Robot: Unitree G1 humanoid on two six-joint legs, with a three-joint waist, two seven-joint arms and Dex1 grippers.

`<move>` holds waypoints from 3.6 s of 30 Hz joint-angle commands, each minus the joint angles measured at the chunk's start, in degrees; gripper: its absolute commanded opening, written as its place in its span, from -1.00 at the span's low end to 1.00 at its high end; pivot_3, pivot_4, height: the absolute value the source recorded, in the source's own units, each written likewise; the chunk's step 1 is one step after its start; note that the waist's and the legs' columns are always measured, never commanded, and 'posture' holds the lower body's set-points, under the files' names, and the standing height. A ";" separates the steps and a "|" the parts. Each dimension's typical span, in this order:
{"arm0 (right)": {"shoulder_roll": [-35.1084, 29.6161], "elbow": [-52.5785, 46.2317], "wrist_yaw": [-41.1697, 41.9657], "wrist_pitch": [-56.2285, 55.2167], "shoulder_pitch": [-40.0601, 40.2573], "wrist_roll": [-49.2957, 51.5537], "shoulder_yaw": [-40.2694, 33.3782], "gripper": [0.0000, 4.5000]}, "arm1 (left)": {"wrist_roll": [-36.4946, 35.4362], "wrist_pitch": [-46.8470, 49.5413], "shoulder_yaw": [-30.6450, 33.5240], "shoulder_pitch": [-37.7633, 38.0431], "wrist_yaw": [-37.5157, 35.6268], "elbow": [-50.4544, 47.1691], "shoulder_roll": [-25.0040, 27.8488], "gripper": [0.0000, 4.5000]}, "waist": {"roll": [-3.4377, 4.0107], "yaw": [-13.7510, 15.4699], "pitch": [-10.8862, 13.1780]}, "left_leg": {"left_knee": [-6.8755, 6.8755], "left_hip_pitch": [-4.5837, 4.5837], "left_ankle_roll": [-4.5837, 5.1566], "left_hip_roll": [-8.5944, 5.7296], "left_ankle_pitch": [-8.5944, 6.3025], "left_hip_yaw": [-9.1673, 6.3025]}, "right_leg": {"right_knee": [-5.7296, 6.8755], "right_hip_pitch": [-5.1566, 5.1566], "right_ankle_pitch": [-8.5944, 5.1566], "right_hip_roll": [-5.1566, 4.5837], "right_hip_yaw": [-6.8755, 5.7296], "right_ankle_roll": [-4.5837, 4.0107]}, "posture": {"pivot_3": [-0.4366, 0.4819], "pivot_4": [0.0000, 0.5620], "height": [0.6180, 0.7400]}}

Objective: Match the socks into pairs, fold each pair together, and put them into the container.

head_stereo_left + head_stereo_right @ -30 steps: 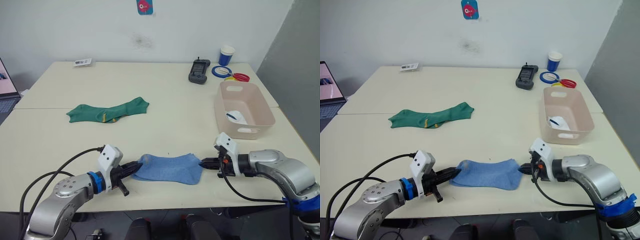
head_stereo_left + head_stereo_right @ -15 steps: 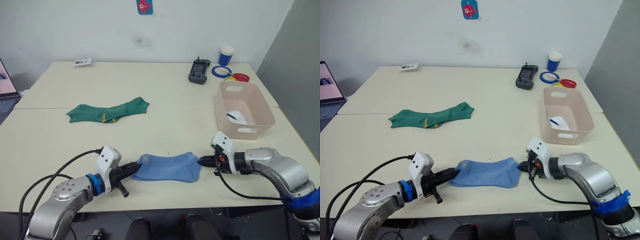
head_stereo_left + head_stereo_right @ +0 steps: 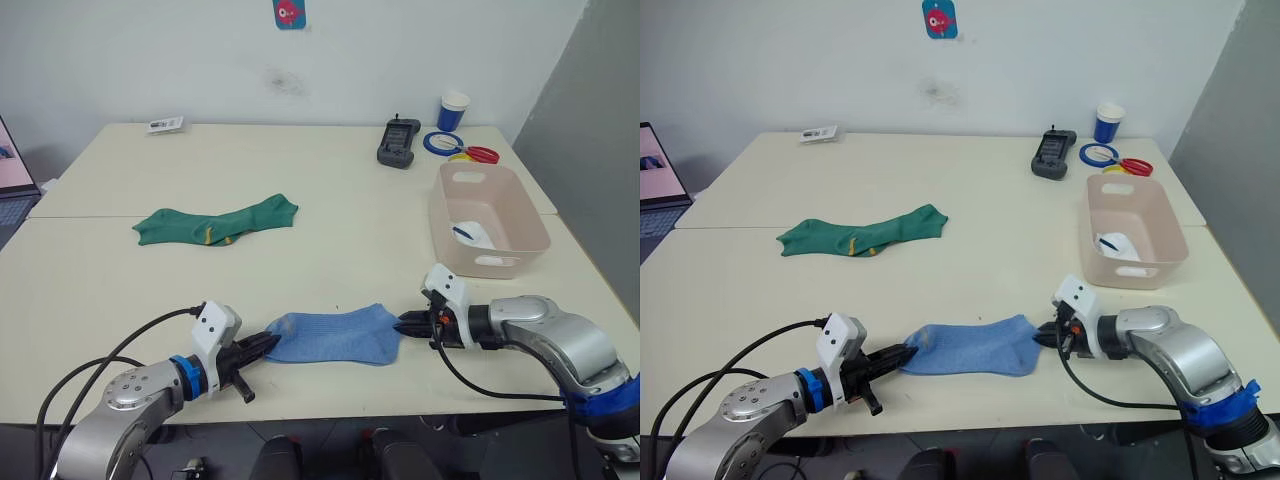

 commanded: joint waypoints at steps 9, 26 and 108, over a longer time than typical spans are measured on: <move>-1.87 0.17 7.81 -12.59 -2.77 1.81 -5.71 0.08 | -10.14 5.28 12.17 -4.26 -9.57 3.01 11.22 0.00 | 0.00 -0.05 0.01 | -0.01 0.04 0.00 0.01 0.00 0.00 | 0.00 -0.01 -0.04 0.00 -0.03 -0.06 | -0.05 -0.47 1.00; 12.79 14.80 8.42 -31.79 -4.91 -16.88 14.54 -1.00 | 14.84 -19.17 -13.73 -13.84 -17.18 14.63 11.61 -1.00 | -0.02 0.03 0.00 | -0.03 -0.04 0.00 0.00 -0.01 0.08 | 0.05 -0.09 -0.13 -0.02 0.02 -0.06 | -0.05 -0.47 1.00; 14.73 6.10 -10.67 35.29 -5.15 18.16 -16.12 0.14 | 13.30 -11.32 -15.11 -11.71 -13.60 15.61 7.45 -1.00 | 0.30 -0.01 -0.55 | -0.04 0.08 0.01 -0.01 -0.02 0.03 | 0.05 0.07 -0.13 -0.02 0.01 -0.05 | -0.05 -0.47 1.00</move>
